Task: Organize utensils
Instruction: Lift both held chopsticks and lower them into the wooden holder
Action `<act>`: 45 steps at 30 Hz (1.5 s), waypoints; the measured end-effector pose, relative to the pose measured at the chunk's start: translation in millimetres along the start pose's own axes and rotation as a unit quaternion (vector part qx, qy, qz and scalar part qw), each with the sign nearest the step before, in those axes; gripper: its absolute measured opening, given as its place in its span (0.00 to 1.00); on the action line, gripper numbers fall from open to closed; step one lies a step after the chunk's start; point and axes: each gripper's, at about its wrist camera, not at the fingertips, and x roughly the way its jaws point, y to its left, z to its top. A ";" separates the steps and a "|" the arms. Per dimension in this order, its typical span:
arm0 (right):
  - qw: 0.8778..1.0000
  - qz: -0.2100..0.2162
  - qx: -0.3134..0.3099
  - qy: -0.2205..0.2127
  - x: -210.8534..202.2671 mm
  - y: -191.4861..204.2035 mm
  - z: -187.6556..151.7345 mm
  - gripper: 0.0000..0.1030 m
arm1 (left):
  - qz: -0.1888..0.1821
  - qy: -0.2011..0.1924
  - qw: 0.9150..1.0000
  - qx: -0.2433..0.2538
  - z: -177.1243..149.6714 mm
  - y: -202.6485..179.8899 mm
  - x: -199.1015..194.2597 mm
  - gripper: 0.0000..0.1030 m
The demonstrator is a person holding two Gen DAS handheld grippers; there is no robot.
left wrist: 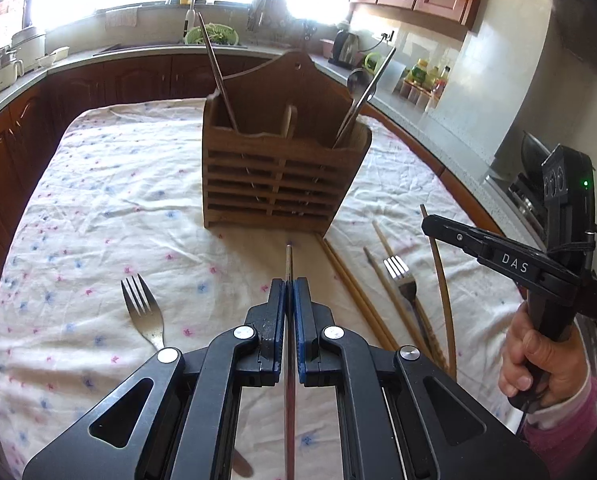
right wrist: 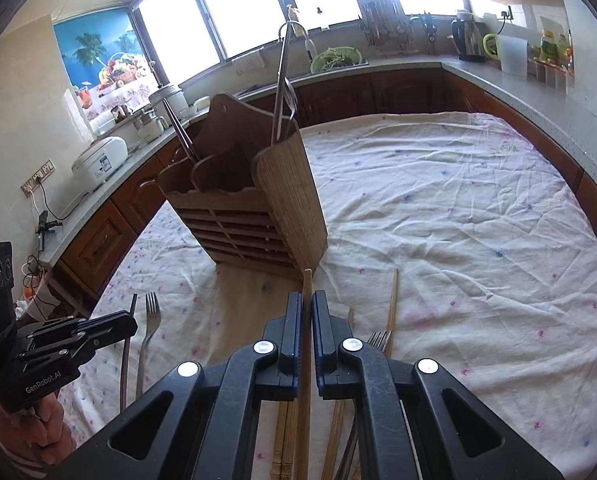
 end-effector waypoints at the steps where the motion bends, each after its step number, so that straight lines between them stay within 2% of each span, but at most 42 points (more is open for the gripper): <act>1: 1.000 0.002 0.000 -0.007 -7.2 1.2 1.9 0.05 | -0.002 -0.008 1.000 -0.001 2.6 -1.2 -6.3 0.04; 10: 0.997 0.013 -0.005 -0.071 -65.2 12.1 12.4 0.05 | -0.022 -0.071 0.997 -0.012 7.3 0.1 -52.9 0.04; 18: 0.994 0.016 -0.010 -0.109 -98.0 18.1 19.2 0.05 | -0.026 -0.095 0.995 -0.020 8.8 -0.4 -67.1 0.04; 33: 0.991 0.020 -0.005 -0.136 -105.0 18.0 30.9 0.05 | -0.023 -0.123 0.992 -0.023 19.9 2.0 -77.5 0.04; 45: 0.984 0.023 -0.009 -0.174 -104.3 25.3 67.5 0.05 | -0.014 -0.171 0.985 -0.009 66.6 4.5 -85.1 0.04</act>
